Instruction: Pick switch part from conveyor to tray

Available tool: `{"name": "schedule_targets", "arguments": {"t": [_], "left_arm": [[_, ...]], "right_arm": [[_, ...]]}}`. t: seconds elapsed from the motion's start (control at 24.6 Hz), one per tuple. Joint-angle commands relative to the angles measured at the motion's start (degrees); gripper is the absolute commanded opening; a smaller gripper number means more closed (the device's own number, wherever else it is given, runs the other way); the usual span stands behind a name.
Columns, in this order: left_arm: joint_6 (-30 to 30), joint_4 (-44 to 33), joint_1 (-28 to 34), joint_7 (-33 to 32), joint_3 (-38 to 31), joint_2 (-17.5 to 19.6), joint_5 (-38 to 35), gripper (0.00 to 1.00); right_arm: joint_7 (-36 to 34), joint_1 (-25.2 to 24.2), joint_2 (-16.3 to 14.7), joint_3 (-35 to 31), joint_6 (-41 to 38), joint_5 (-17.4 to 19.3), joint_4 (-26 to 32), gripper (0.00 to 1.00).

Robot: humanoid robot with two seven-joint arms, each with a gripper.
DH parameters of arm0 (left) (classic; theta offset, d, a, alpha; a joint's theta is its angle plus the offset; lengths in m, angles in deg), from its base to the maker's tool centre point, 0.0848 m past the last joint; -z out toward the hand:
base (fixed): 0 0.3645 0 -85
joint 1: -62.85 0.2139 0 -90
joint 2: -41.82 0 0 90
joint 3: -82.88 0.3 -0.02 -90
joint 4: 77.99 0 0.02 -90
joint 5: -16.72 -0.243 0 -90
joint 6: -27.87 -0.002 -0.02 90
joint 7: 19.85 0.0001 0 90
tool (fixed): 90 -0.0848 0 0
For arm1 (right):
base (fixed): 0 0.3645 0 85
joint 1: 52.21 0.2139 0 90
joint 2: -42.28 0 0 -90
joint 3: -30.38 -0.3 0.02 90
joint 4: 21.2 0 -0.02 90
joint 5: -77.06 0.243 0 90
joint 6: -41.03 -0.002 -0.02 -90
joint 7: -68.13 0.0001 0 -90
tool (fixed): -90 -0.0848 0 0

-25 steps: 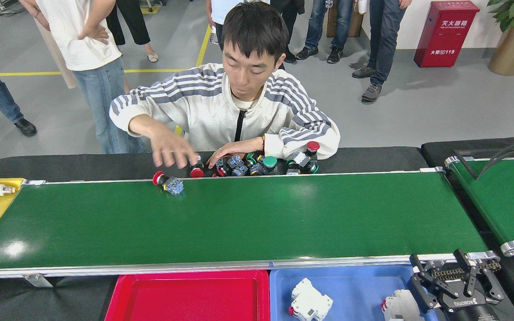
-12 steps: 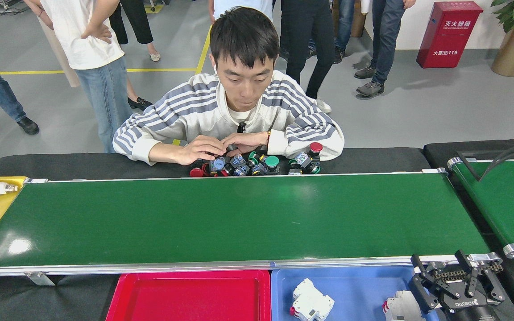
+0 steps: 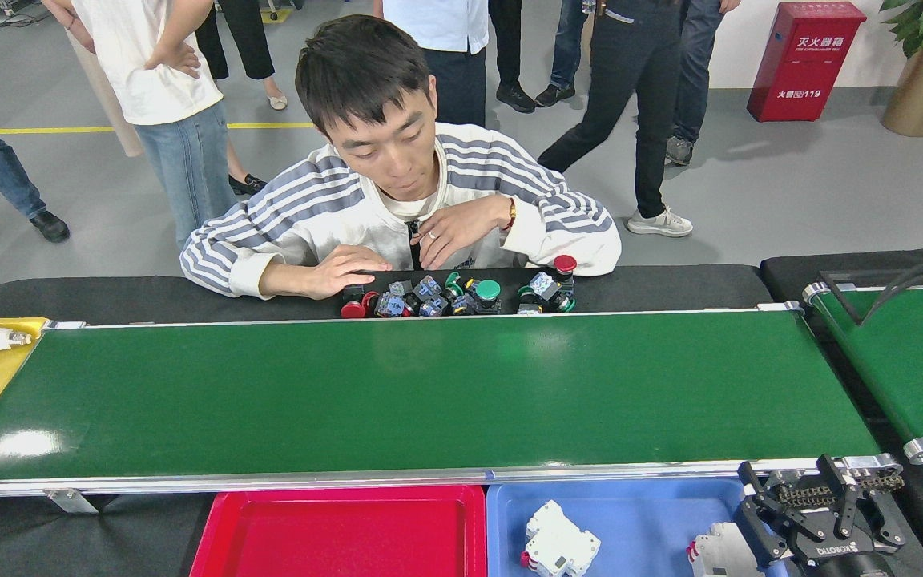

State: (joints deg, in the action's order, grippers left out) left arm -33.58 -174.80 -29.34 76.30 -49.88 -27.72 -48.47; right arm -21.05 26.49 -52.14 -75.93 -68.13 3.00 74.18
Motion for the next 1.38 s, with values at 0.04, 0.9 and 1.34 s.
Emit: {"name": "schedule_targets", "arguments": {"t": [0.04,0.9,1.34], "left_arm": [[0.1,-0.6,2.1,0.0,0.5,-0.9,0.0,1.0],[16.5,-0.3,10.8,-4.9,3.4,-10.2,-8.7,1.0],[12.9,4.4,10.7,-3.4,3.2,-10.0,-15.8,1.0]], "right_arm": [[-0.5,0.2,-1.1,-0.4,-0.2,0.2,0.6,1.0],[-0.4,-0.1,-0.6,0.1,-0.4,0.1,1.0,1.0],[-0.5,-0.7,-0.9,0.0,-0.4,0.1,0.7,1.0]]}}
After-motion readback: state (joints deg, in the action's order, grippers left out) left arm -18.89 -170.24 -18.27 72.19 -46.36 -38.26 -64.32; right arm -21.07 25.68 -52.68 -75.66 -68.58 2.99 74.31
